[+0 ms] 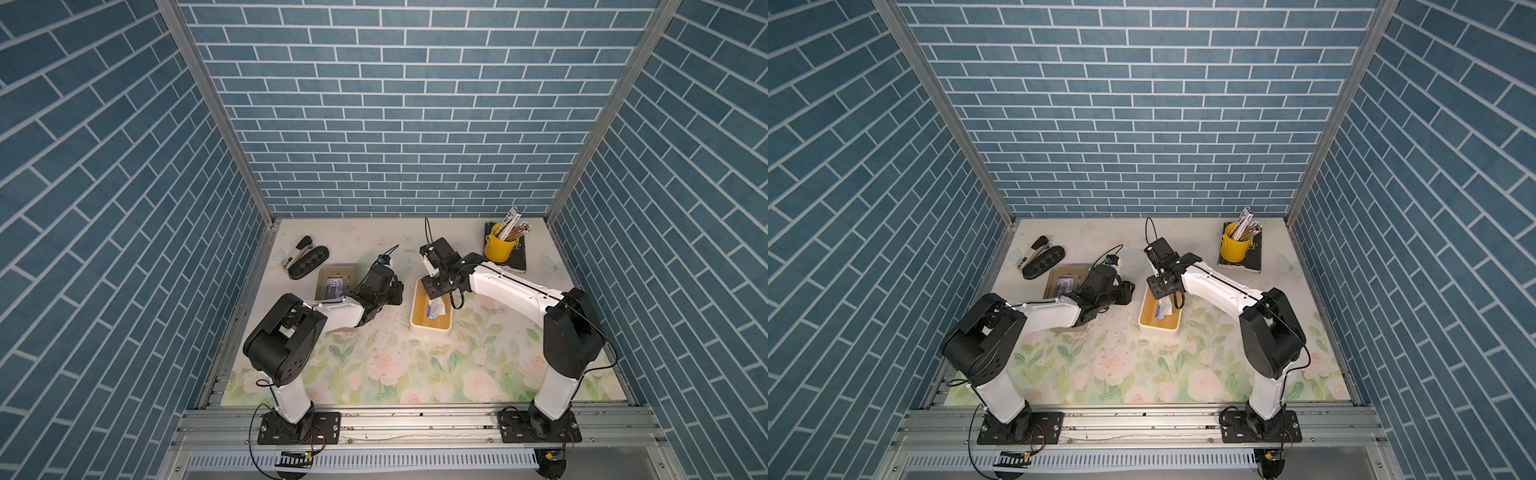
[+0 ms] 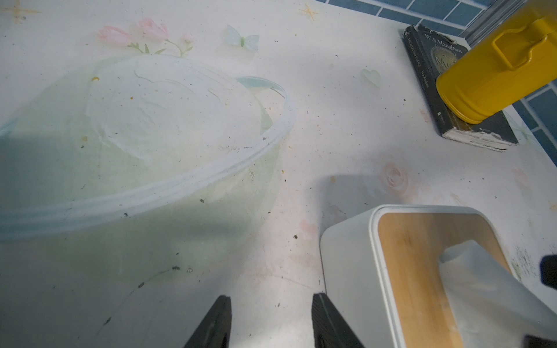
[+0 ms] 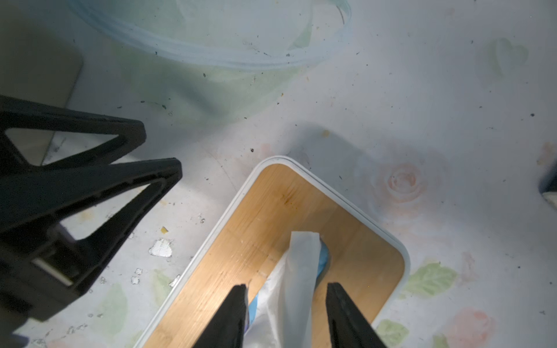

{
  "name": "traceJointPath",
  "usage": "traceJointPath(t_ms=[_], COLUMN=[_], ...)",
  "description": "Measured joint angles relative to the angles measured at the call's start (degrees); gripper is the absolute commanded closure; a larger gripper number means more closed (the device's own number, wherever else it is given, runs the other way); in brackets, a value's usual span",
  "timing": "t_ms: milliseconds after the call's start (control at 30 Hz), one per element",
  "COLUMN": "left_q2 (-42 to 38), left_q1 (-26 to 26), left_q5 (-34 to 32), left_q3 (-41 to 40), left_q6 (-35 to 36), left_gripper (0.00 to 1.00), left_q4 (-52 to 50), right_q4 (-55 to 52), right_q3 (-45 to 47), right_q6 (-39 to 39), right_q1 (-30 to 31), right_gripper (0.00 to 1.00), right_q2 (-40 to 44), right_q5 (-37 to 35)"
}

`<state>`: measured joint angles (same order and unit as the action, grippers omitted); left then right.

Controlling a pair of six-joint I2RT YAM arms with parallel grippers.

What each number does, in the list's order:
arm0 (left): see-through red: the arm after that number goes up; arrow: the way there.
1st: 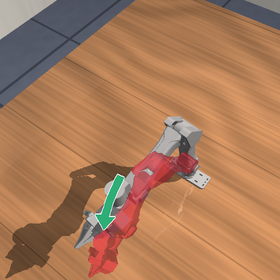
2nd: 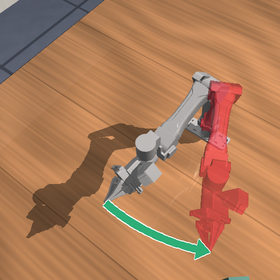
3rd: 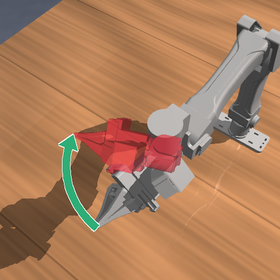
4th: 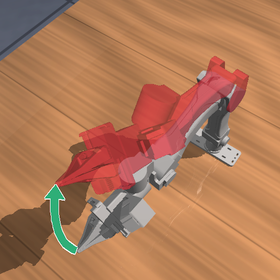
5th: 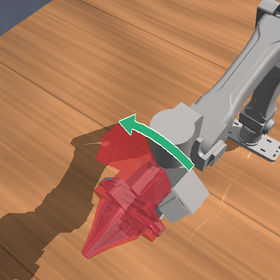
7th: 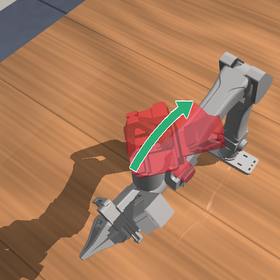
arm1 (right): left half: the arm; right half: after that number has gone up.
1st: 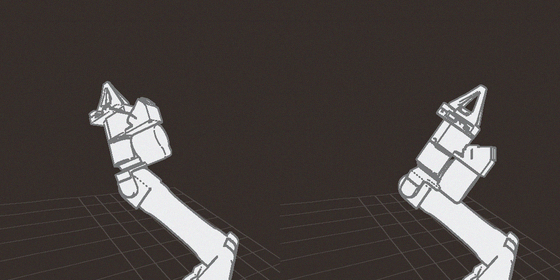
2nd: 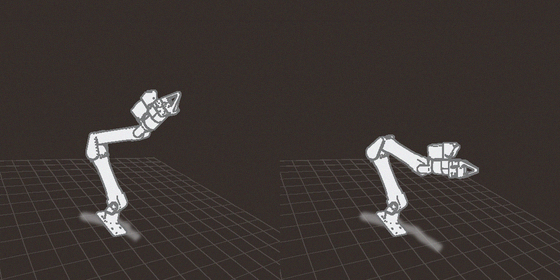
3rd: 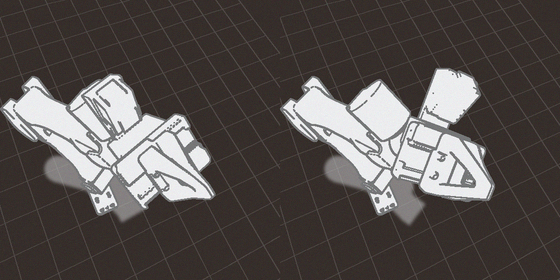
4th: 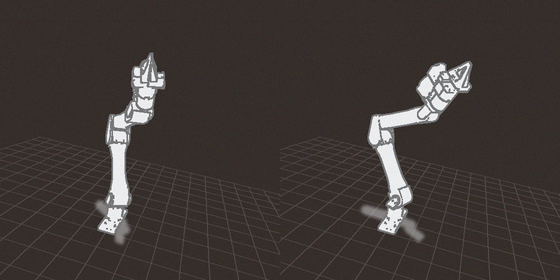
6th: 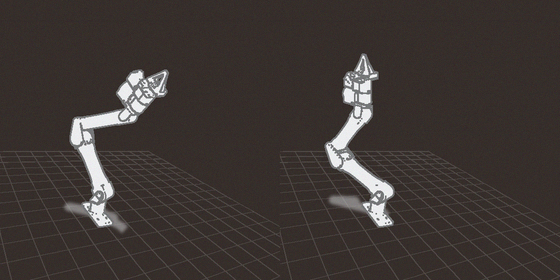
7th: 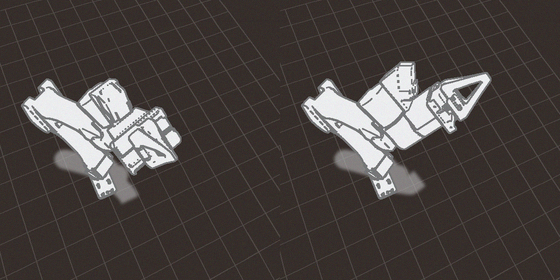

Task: Put the tissue paper into the tissue box
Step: Pull the paper towel from the tissue box.

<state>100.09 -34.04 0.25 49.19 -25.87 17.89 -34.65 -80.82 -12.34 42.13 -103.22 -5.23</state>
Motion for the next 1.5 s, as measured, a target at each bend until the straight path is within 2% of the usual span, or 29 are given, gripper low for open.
traceJointPath(t_ms=[433,633,767,1000,1133,1167,1233,1300,1400,1500], left_q2=[0.0,0.0,0.0,0.0,0.0,0.0,0.0,0.0,0.0,0.0], left_q1=[0.0,0.0,0.0,0.0,0.0,0.0,0.0,0.0,0.0,0.0], left_q5=[0.0,-0.02,-0.02,-0.02,-0.02,-0.02,-0.02,-0.02,-0.02,0.02], left_q3=[0.0,0.0,0.0,0.0,0.0,0.0,0.0,0.0,0.0,0.0], left_q6=[0.22,0.26,0.31,0.44,0.46,0.46,0.46,0.46,0.48,0.57], left_gripper=[0.51,0.51,0.51,0.51,0.52,0.51,0.52,0.51,0.51,0.52], left_q4=[0.0,0.0,0.0,0.0,0.0,0.0,0.0,0.0,-0.02,-0.02], right_q4=[0.11,1.42,3.67,10.82,13.6,14.16,14.58,14.82,15.47,15.78], right_q3=[0.07,2.51,6.38,14.88,17.99,18.43,18.93,18.97,19.02,20.2], right_q6=[0.48,0.13,-0.79,-4.33,-6.4,-6.93,-7.41,-7.93,-8.61,-9.35], right_q1=[0.0,0.0,0.0,0.04,0.04,0.04,0.04,0.04,0.04,0.04], right_gripper=[0.88,0.96,0.99,0.98,0.96,0.95,0.83,0.61,0.39,0.29], right_q2=[-1.09,-0.7,2.19,11.74,13.57,13.55,13.55,13.53,13.6,15.74], right_q5=[-0.74,-1.38,-1.66,-3.37,-4.24,-4.37,-4.59,-4.68,-4.61,-4.61])
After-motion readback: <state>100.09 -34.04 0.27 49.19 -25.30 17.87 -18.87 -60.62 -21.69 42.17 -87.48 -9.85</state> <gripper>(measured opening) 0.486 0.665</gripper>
